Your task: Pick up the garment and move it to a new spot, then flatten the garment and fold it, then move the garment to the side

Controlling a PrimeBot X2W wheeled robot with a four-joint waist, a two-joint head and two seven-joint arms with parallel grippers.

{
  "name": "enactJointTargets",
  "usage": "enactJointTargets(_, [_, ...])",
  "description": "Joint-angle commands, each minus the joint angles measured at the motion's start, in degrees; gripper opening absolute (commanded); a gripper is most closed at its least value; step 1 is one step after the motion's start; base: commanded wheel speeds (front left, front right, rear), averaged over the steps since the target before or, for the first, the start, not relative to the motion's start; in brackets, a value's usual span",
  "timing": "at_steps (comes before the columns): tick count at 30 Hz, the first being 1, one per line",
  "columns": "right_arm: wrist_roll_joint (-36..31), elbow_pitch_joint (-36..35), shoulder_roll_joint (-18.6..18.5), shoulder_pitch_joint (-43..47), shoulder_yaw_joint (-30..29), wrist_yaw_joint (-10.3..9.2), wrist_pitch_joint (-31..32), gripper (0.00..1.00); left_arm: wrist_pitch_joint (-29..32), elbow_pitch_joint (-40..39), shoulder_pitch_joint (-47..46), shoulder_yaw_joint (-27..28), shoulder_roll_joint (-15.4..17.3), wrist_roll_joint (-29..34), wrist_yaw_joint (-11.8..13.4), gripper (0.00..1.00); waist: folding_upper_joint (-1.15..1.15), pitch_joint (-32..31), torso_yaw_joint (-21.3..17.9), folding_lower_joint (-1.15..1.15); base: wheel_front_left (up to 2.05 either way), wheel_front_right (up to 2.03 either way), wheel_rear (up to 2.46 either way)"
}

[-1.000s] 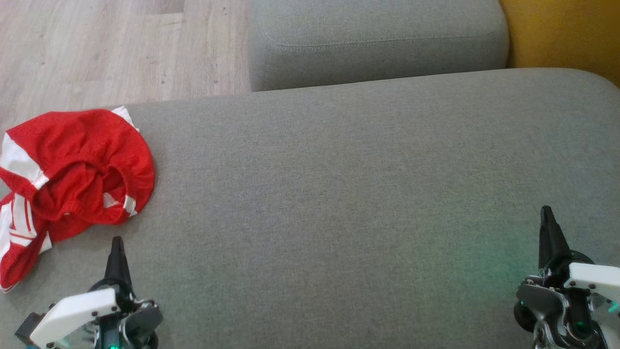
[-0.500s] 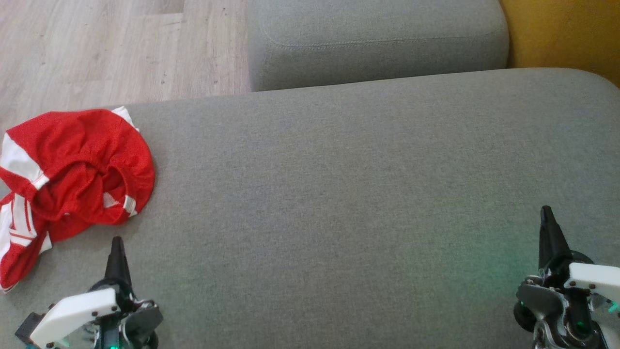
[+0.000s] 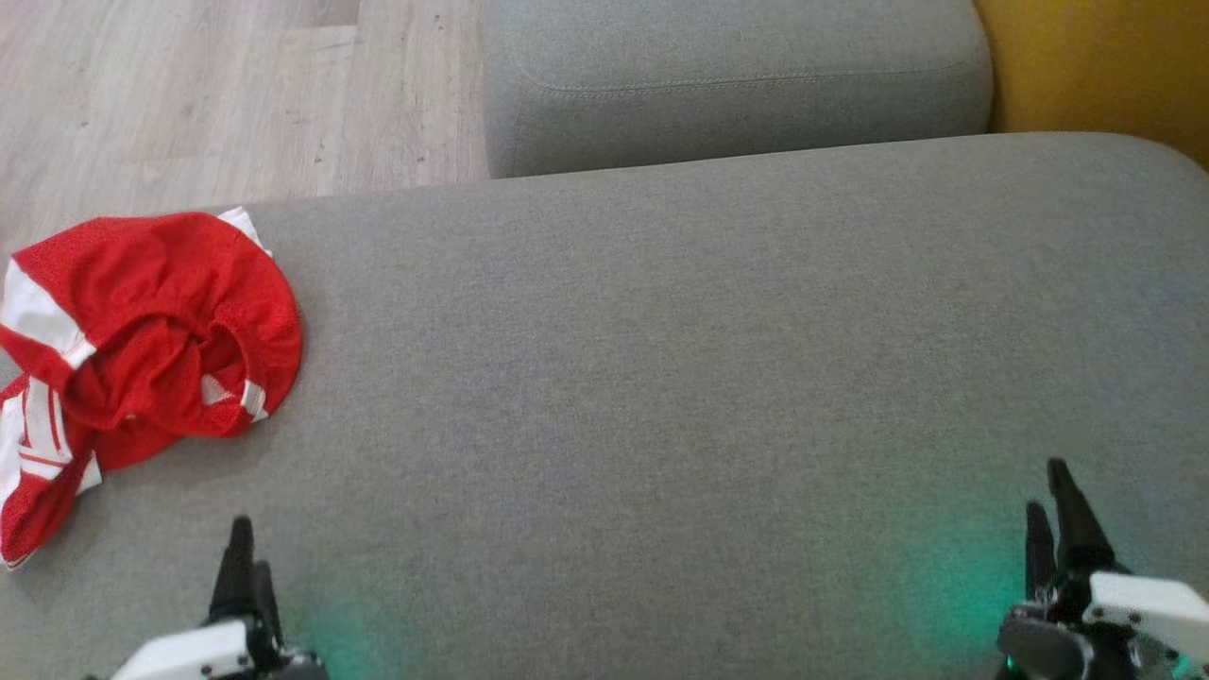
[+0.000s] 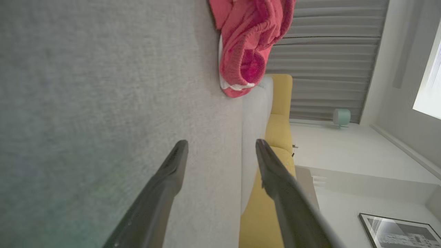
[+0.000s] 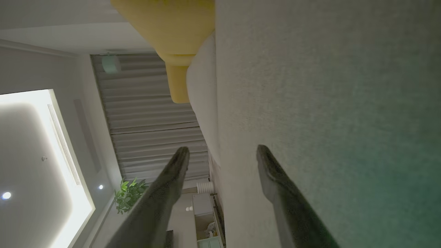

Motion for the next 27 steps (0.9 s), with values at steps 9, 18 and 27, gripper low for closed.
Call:
enactJointTargets(9, [-1.98, -2.38, -0.40, -2.54, 2.46, 0.05, -1.82, 1.00, -1.79, -2.31, -2.57, -1.14, 0.17, 3.65, -0.04, 1.00, 0.00, 0.04, 0.11, 0.00, 0.00, 0.00, 0.00])
enactJointTargets(18, [-10.72, -2.76, -0.34, -3.17, 3.75, 0.09, -3.34, 1.00, -3.31, -3.51, -2.87, -2.04, 0.20, 10.62, 0.63, 1.00, 0.00, -0.05, 0.36, 0.00, 0.00, 0.00, 0.00])
enactJointTargets(27, [-19.82, -3.23, -0.27, -3.28, 5.06, 0.11, -4.69, 1.00, -4.65, -4.48, -2.94, -3.44, 0.22, 17.82, 2.01, 1.00, 0.00, -0.47, 0.76, 0.00, 0.00, 0.00, 0.00])
